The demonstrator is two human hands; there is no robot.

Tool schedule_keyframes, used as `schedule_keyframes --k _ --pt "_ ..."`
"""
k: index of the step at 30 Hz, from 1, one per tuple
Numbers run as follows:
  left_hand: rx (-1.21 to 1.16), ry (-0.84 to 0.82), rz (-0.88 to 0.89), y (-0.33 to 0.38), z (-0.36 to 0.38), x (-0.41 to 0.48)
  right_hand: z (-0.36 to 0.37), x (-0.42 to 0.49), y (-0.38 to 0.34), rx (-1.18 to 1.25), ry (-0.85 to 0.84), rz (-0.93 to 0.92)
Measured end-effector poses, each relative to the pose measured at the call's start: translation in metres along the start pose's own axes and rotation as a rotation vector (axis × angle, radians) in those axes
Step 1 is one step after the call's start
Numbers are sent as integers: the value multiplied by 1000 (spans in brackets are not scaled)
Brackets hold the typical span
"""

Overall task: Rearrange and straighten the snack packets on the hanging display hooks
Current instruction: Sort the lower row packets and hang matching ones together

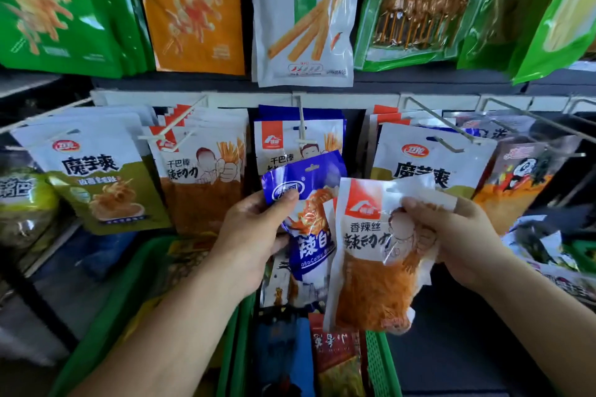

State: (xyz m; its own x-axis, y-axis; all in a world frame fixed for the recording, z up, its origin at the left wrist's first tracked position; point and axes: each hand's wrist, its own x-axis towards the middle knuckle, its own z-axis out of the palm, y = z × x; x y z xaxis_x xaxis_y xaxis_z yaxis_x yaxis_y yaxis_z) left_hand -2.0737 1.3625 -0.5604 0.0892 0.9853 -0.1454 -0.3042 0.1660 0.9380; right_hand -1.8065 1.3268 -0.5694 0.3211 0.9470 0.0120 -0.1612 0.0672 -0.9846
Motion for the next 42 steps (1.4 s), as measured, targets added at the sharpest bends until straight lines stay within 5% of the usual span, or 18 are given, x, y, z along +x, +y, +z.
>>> schedule_keyframes --k 14,20,25,42 --pt "251 -225 -36 -7 7 -11 31 -14 8 0 -200 -59" --pt "393 23 186 4 -2 13 45 -1 8 49 48 -86" --pt "516 147 352 11 -14 59 60 7 12 -63 74 -137" --pt "230 120 400 24 -24 52 64 7 4 -60 28 -111"
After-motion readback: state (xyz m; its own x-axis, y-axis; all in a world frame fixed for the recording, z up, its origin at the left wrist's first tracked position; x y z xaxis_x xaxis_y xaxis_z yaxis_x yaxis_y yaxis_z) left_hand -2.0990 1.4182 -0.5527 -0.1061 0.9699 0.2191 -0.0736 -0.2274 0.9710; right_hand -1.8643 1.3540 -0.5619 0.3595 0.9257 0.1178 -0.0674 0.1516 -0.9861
